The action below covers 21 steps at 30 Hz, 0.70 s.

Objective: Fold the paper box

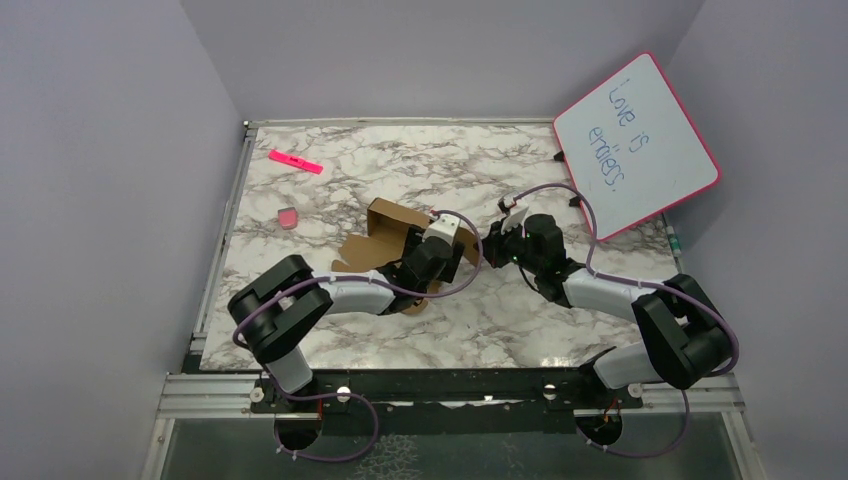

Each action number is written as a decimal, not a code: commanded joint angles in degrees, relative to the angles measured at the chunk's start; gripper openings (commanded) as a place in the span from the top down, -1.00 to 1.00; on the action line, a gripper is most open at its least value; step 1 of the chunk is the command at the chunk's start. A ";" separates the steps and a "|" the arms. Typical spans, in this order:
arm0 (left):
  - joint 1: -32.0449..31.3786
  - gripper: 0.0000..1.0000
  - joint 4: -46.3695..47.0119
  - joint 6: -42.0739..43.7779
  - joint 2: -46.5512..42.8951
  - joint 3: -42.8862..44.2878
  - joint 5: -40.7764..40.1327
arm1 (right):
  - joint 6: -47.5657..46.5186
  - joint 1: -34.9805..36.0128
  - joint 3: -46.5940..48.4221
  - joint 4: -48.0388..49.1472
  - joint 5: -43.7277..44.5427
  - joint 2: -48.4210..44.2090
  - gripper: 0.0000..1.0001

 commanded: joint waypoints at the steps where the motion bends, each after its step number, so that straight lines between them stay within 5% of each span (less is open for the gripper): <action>1: -0.34 -0.57 2.66 2.04 2.72 0.94 4.27 | -0.80 -0.19 -0.46 2.12 -2.12 -0.93 0.95; 9: 0.15 -0.54 1.34 3.68 6.36 3.37 -1.63 | -1.32 -0.24 -0.67 2.12 -2.54 -1.38 0.95; 21: 4.82 -0.04 0.82 -0.87 1.18 0.92 4.58 | -2.31 -0.23 -0.49 2.21 -4.50 -1.10 0.95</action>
